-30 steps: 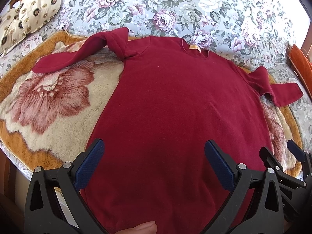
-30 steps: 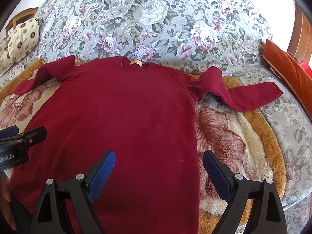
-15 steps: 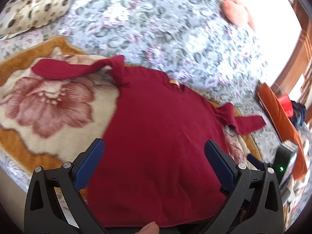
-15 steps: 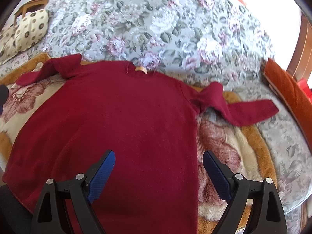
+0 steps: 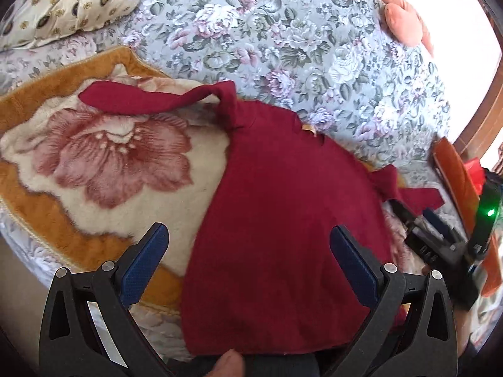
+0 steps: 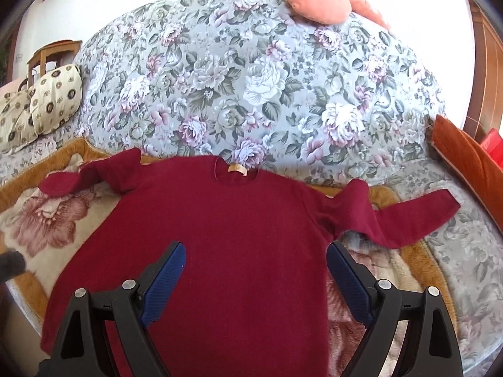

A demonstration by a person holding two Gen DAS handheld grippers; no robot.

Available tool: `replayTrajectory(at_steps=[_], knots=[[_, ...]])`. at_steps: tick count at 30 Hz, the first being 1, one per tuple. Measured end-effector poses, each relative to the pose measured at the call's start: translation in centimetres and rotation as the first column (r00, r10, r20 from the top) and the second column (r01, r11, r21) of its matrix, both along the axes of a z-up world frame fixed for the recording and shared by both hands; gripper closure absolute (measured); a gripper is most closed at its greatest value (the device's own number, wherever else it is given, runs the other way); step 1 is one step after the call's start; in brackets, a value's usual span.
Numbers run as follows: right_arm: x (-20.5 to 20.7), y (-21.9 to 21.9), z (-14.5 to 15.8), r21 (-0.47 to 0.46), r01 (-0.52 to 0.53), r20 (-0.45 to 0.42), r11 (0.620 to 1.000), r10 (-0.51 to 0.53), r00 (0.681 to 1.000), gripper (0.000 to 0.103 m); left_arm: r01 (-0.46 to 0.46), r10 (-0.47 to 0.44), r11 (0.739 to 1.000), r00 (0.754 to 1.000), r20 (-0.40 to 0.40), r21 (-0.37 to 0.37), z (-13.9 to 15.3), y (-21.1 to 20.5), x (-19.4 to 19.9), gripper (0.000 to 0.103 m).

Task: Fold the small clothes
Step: 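Move the left tool to the sweater's sleeve cuff and close on it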

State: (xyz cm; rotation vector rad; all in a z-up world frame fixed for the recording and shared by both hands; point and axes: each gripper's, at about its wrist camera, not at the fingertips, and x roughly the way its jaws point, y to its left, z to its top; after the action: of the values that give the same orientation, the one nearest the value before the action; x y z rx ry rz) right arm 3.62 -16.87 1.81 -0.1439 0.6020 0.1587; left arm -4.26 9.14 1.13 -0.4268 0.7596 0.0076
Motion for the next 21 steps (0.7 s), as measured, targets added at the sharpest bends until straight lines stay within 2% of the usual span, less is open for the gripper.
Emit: replayTrajectory(at_steps=[3,7,10,12,15,18,21], knots=[[0.8,0.2,-1.7,-0.014,-0.005,-0.078,1.0,0.004,0.997,0.015,-0.003,0.003,1.0,1.0,-0.01,0.0,-0.4,0.4,-0.2,0.0],[0.6,-0.6,-1.4,0.027,0.008,-0.061,1.0,-0.007,0.998,0.015,0.019,-0.02,0.998,0.999,-0.025,-0.06,-1.0,0.8,0.1,0.0],[0.5,-0.7,-1.6,0.025,0.011,-0.056,1.0,-0.01,0.998,0.015,0.016,-0.017,0.999,1.0,-0.023,-0.047,-0.8,0.6,0.1,0.0],[0.4,-0.4,-1.6,0.001,0.005,-0.054,1.0,-0.005,0.999,0.015,0.009,-0.009,1.0,1.0,-0.022,-0.003,-0.7,0.6,0.3,0.0],[0.3,0.1,-1.8,-0.04,-0.004,-0.054,0.999,0.002,0.999,0.015,-0.042,0.043,0.998,0.999,-0.006,0.043,-0.7,1.7,0.6,0.0],[0.1,0.0,-1.8,-0.025,-0.006,-0.054,1.0,0.005,0.999,0.015,-0.101,0.101,0.992,0.995,0.009,0.072,-1.3,4.1,1.1,0.0],[0.0,0.0,-2.0,-0.03,-0.002,-0.059,1.0,0.0,0.998,0.015,-0.165,0.166,0.984,0.986,-0.001,0.059,-2.3,8.1,1.6,0.0]])
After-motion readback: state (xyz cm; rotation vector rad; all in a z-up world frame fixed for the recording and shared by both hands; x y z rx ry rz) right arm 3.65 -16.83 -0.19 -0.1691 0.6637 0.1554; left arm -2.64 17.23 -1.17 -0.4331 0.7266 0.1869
